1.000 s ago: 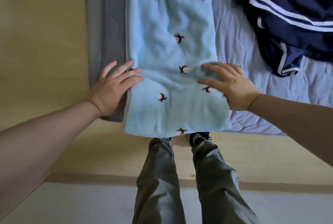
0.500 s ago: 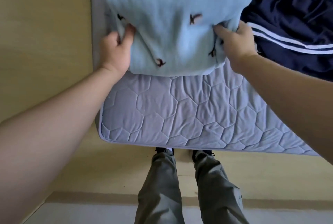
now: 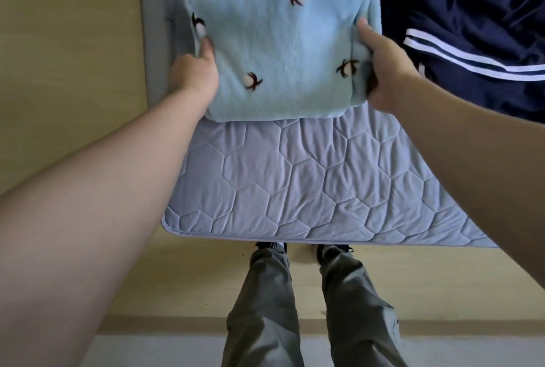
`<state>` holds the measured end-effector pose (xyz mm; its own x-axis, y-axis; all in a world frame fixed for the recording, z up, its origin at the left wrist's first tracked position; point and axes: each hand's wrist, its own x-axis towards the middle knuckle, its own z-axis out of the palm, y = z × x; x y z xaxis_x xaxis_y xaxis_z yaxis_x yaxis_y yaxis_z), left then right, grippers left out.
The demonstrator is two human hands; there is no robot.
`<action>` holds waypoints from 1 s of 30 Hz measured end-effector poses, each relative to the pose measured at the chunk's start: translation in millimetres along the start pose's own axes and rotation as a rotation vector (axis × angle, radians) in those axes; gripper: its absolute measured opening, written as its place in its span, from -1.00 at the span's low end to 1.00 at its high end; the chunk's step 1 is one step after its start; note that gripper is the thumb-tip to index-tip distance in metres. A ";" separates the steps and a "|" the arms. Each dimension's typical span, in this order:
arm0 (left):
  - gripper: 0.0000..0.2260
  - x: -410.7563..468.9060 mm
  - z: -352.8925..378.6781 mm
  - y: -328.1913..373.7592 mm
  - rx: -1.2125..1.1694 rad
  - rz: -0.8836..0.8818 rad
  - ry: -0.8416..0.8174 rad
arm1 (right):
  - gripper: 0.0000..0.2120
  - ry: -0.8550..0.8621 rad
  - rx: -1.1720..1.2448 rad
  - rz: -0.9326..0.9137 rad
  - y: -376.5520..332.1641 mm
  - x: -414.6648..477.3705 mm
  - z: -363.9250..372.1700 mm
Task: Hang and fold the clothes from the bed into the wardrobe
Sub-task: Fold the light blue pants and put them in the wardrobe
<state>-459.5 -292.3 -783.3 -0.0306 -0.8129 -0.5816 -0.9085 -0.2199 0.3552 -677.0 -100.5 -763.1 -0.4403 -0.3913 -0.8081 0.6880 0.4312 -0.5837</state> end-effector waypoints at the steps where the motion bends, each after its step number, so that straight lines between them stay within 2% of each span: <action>1: -0.30 -1.9 -0.7 -3.3 -0.047 -0.021 -0.019 | -0.42 -0.084 0.021 0.005 3.9 -3.4 -5.1; 3: -0.27 -5.7 -4.5 -8.0 -0.213 -0.054 -0.086 | -0.43 -0.191 0.035 -0.018 12.8 -7.2 -13.6; 4: -0.26 -7.1 -6.9 -9.8 -0.287 -0.062 -0.127 | -0.42 -0.186 0.030 -0.034 17.5 -7.6 -16.8; 6: -0.24 -8.0 -9.9 -12.2 -0.361 -0.071 -0.196 | -0.44 -0.072 0.059 -0.058 25.9 -7.5 -20.8; 8: -0.28 -9.0 -9.2 -13.9 -0.353 -0.085 -0.232 | -0.56 0.037 0.158 -0.032 31.8 -7.4 -20.9; 10: -0.38 -11.4 -5.3 -14.1 -0.393 -0.086 -0.279 | -0.63 0.115 0.200 0.029 35.4 -8.0 -17.1; 12: -0.52 -12.7 -3.2 -16.0 -0.553 -0.079 -0.401 | -0.59 0.144 0.195 0.105 38.0 -9.0 -13.4; 14: -0.64 -12.0 -5.8 -21.8 -0.748 -0.084 -0.533 | -0.47 0.023 0.188 0.149 39.9 -10.9 -12.8; 16: -0.63 -9.9 -9.7 -27.9 -0.845 -0.078 -0.654 | -0.36 -0.144 0.159 0.151 40.9 -14.2 -15.1; 18: -0.52 -7.7 -11.1 -27.8 -0.792 -0.049 -0.721 | -0.34 -0.207 0.107 0.158 40.0 -16.8 -16.8; 20: -0.42 -6.9 -12.4 -20.5 -0.709 -0.038 -0.712 | -0.32 -0.210 0.024 0.184 37.5 -19.0 -13.2; 23: -0.44 -4.9 -15.0 -7.5 -0.694 -0.041 -0.699 | -0.32 -0.149 -0.114 0.177 32.1 -19.7 -7.3; 27: -0.57 -6.8 -22.9 -5.2 -0.761 -0.047 -0.807 | -0.28 -0.130 0.028 0.186 21.8 -23.9 -4.6; 30: -0.61 -31.9 -36.9 -17.1 -0.842 -0.108 -0.820 | -0.33 -0.205 0.139 0.213 20.1 -45.8 -7.5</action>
<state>-427.6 -282.5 -743.8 -0.5078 -0.2461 -0.8256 -0.3708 -0.8026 0.4673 -647.4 -67.8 -738.4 -0.1623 -0.4653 -0.8701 0.8308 0.4113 -0.3749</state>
